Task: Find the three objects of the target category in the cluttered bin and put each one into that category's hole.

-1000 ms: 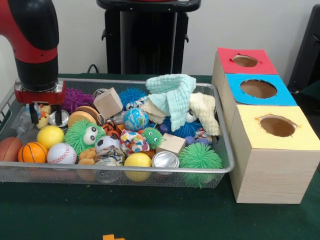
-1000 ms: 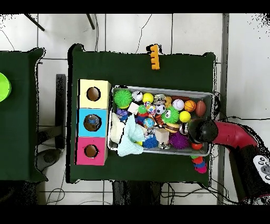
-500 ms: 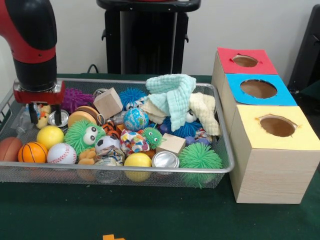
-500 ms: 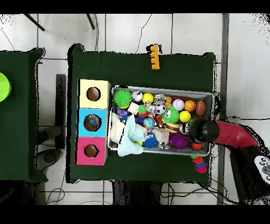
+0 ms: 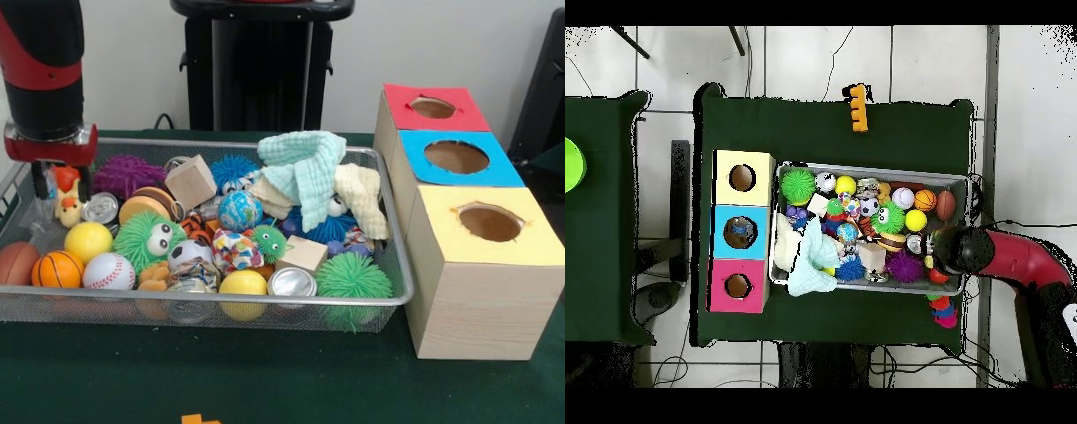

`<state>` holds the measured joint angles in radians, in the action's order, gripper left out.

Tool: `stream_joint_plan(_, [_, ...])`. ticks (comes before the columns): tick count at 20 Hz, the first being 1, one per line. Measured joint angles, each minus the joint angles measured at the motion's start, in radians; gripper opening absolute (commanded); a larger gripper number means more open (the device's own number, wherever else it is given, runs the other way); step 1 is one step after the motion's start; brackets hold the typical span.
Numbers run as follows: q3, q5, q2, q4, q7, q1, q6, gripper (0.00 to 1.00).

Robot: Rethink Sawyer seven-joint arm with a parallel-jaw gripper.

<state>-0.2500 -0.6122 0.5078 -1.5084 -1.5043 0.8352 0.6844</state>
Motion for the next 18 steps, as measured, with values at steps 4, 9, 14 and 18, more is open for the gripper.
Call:
stream_joint_plan(4, [0.011,0.000,0.026,0.000,0.000,0.005,0.043,1.00])
stream_joint_plan(9, [0.014,0.000,0.032,0.007,0.000,0.005,0.077,1.00])
stream_joint_plan(14, [0.015,0.000,0.031,0.010,0.000,0.005,0.080,1.00])
stream_joint_plan(18, [0.015,0.000,0.021,0.015,0.000,0.005,0.080,1.00])
